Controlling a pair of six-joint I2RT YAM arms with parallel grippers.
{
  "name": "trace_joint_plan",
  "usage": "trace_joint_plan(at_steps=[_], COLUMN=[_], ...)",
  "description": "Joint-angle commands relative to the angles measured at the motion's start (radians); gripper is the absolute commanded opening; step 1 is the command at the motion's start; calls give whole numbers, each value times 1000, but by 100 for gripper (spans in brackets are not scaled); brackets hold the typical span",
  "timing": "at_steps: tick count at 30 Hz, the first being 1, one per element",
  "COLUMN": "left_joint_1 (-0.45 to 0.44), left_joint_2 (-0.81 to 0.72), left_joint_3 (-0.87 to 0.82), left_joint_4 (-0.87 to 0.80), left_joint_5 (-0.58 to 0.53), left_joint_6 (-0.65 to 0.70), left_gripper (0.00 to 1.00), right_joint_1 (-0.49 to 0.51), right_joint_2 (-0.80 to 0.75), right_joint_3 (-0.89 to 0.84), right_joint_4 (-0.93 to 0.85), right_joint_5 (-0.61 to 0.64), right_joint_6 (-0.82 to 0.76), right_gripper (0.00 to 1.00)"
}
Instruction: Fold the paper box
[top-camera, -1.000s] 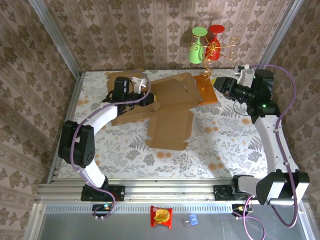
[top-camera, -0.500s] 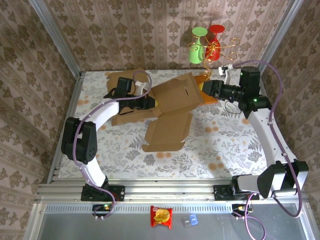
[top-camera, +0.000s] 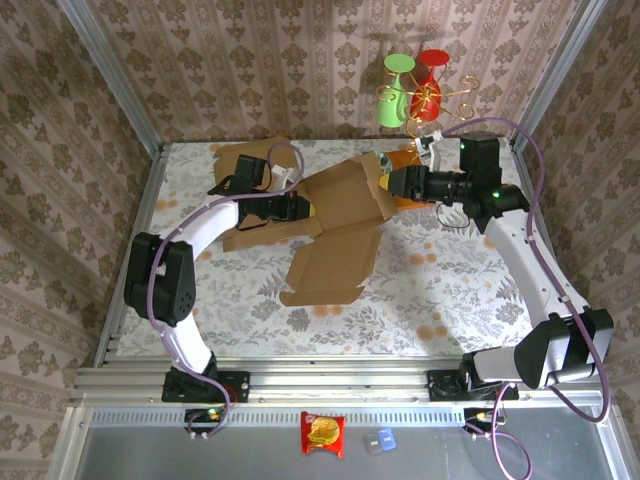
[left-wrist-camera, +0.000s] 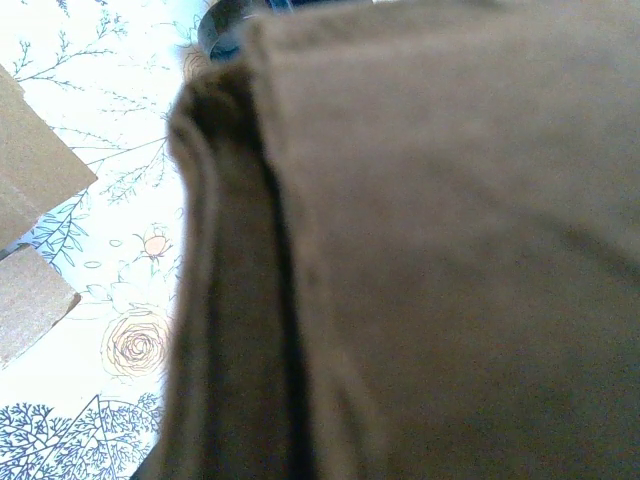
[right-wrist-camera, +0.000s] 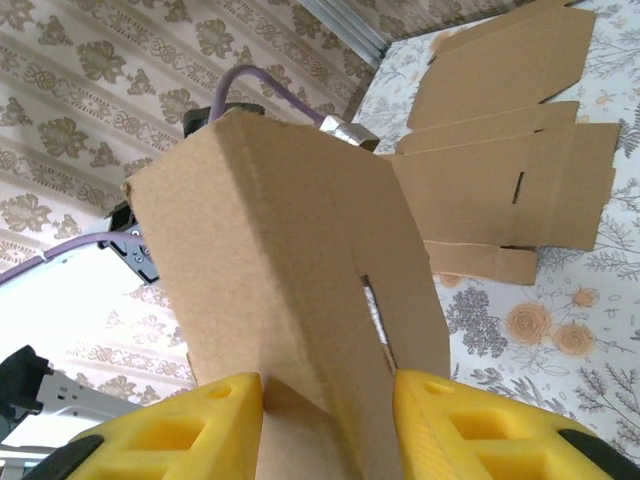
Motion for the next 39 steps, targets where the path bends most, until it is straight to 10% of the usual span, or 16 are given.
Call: trace_joint_plan(at_steps=[1, 9, 20, 39], left_joint_1=[6, 28, 46, 44], left_joint_2=[8, 0, -14, -23], left_joint_3=[35, 6, -27, -51], left_joint_4=[-17, 47, 111, 146], left_joint_5=[33, 63, 84, 96], left_joint_6=[17, -49, -103, -132], left_gripper=[0, 0, 0, 0], right_joint_1=[16, -31, -54, 103], right_joint_2=[10, -107, -373, -144], right_joint_3=[29, -75, -594, -517], right_joint_4=[-37, 12, 549, 789], right_joint_5=[19, 102, 127, 237], right_joint_6=[-35, 31, 507, 580], right_gripper=[41, 58, 62, 65])
